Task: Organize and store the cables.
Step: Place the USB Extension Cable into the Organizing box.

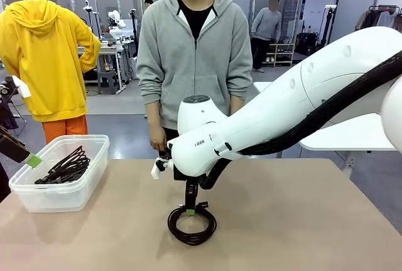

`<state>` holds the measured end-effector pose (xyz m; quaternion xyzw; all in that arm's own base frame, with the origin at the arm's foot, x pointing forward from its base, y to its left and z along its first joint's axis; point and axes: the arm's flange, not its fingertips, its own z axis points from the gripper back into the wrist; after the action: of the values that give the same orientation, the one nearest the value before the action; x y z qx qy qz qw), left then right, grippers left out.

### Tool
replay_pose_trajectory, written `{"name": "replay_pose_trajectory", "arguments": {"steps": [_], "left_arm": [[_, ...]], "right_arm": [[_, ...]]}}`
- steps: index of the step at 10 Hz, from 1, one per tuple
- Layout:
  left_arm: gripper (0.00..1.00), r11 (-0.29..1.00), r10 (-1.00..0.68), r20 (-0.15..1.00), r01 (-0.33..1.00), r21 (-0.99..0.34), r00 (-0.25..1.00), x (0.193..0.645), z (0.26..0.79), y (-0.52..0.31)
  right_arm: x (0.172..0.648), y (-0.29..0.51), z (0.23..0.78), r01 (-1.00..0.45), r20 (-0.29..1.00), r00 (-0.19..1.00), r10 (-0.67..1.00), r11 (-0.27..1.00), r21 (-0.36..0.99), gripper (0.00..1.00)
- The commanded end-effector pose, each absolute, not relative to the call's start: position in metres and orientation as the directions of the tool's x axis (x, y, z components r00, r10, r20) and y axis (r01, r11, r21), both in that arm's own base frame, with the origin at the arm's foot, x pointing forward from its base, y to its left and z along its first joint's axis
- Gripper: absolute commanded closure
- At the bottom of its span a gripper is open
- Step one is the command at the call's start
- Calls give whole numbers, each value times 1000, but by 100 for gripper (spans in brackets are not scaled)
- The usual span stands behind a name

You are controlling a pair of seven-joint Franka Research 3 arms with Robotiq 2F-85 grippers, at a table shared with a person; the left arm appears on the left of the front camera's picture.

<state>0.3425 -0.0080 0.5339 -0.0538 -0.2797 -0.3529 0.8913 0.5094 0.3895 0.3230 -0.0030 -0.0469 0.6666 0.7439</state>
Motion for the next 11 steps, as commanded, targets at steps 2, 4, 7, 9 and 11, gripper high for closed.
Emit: {"name": "replay_pose_trajectory", "arguments": {"steps": [2,4,7,9,11], "left_arm": [[0,745,-599,536,659,101,595,342,534,-8],[0,760,-548,571,649,36,611,340,548,-31],[0,717,-650,481,685,132,588,358,561,-100],[0,657,-728,415,729,194,546,377,566,-138],[0,562,-813,333,795,230,478,401,561,-184]], "right_arm": [[500,372,341,-988,115,127,985,136,-74,0],[494,344,366,-991,153,113,982,123,-60,0],[477,226,428,-996,268,90,959,90,14,0],[462,137,447,-991,358,135,924,125,51,0],[439,69,465,-981,429,186,884,191,33,0]]}}
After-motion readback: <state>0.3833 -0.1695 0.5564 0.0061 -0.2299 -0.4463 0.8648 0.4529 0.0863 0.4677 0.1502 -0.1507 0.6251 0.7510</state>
